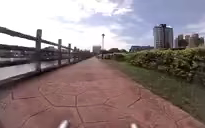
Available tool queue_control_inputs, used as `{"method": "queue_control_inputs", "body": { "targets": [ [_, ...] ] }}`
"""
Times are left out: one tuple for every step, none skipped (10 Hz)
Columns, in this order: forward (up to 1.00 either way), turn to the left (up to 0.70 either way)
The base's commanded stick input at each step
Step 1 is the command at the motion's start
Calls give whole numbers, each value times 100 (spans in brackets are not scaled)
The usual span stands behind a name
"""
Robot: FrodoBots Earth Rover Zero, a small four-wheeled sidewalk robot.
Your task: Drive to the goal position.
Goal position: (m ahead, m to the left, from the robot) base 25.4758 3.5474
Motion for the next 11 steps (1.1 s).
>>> {"method": "queue_control_inputs", "body": {
  "targets": [
    [100, 0],
    [100, 0],
    [100, 0],
    [100, 0],
    [100, 0],
    [100, 0],
    [100, 0],
    [100, 0],
    [100, 0],
    [100, 0],
    [100, 1]
  ]
}}
